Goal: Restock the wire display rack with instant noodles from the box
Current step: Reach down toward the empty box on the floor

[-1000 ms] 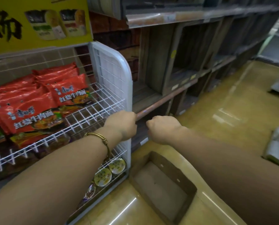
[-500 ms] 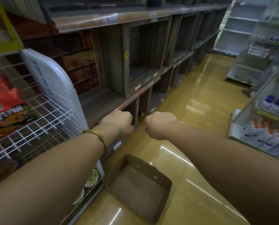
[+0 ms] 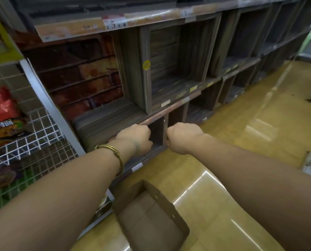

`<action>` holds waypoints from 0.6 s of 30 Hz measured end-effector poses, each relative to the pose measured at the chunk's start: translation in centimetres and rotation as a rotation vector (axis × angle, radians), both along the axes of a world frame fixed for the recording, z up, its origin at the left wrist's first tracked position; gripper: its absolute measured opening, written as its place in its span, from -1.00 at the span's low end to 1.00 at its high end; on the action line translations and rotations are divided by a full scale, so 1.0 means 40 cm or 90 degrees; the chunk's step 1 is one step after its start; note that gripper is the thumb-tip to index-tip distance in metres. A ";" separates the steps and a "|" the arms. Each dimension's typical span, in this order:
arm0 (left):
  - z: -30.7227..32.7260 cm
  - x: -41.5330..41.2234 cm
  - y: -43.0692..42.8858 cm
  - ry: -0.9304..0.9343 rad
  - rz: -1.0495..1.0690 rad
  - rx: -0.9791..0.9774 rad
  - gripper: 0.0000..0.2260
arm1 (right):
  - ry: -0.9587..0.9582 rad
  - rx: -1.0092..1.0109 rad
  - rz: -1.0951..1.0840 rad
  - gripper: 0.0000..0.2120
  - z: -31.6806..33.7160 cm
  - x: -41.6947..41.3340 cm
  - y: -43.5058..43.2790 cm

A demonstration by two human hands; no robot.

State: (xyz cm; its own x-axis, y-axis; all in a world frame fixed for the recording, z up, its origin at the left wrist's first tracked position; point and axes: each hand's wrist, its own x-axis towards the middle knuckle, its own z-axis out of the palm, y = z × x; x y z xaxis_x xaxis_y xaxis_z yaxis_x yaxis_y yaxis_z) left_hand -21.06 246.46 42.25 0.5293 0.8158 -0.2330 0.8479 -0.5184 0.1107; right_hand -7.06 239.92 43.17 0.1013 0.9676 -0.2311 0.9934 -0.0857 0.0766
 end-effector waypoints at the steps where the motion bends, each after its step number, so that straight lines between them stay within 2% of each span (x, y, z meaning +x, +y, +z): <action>1: 0.004 0.025 0.002 0.000 0.008 0.002 -0.86 | 0.000 -0.001 0.006 -0.74 0.004 0.027 0.008; 5: 0.015 0.096 0.006 -0.002 0.024 0.017 -0.81 | 0.005 -0.003 0.024 -0.74 0.019 0.104 0.037; 9: 0.014 0.107 0.016 0.003 0.062 0.015 -0.87 | 0.001 -0.008 0.053 -0.71 0.009 0.123 0.069; 18: -0.039 -0.034 0.052 -0.027 0.204 -0.023 -0.73 | 0.067 -0.033 0.100 -0.68 -0.046 0.034 0.168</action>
